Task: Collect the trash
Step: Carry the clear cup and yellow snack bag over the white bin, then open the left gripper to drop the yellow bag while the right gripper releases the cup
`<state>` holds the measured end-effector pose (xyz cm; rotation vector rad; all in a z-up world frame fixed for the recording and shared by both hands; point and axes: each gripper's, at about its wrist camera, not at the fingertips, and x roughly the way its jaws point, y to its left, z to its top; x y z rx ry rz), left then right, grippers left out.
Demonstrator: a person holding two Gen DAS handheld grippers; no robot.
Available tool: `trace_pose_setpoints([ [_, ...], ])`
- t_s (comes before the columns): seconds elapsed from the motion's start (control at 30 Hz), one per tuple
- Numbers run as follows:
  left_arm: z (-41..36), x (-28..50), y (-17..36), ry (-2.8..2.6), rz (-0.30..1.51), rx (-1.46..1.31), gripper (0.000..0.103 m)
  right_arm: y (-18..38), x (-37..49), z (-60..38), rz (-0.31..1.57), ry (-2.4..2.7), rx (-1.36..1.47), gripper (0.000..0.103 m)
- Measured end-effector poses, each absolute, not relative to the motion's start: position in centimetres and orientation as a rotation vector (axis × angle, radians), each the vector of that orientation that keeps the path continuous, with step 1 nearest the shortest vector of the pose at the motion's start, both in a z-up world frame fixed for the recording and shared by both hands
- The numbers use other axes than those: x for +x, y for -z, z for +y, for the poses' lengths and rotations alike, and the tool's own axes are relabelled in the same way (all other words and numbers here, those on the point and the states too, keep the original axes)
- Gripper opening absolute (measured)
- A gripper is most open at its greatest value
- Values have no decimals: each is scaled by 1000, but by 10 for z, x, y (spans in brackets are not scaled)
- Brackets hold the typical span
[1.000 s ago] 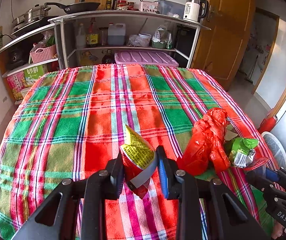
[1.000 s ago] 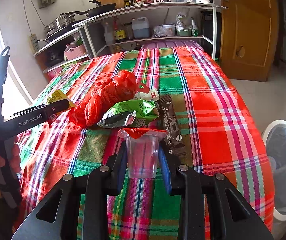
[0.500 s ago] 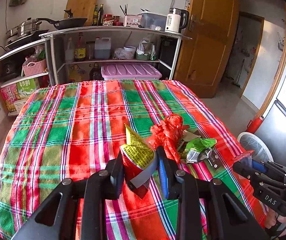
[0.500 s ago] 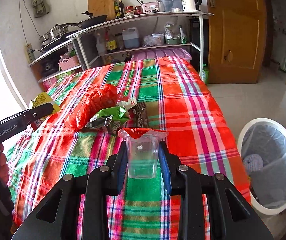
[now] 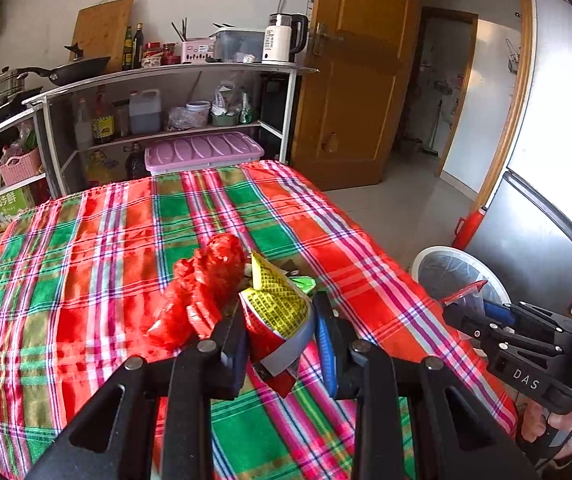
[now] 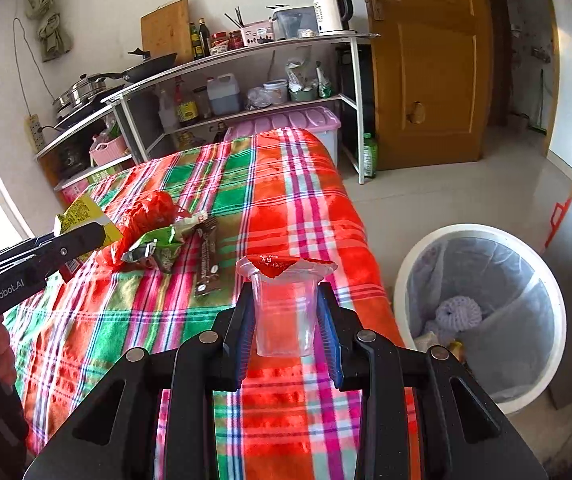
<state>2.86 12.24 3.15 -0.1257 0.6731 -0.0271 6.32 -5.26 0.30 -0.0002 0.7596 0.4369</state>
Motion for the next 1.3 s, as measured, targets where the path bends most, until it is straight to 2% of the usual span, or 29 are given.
trace_pose_setpoints([
  [0.77,-63,97,-16,374,759,-15,33,7,84,-217,791,-130,86,31],
  [1.27,-103,133,18,389,881,9,34,55,122,-250,935,-71,59,32],
  [1.3,-103,133,19,390,887,8,36,56,124,-250,939,-70,58,32],
])
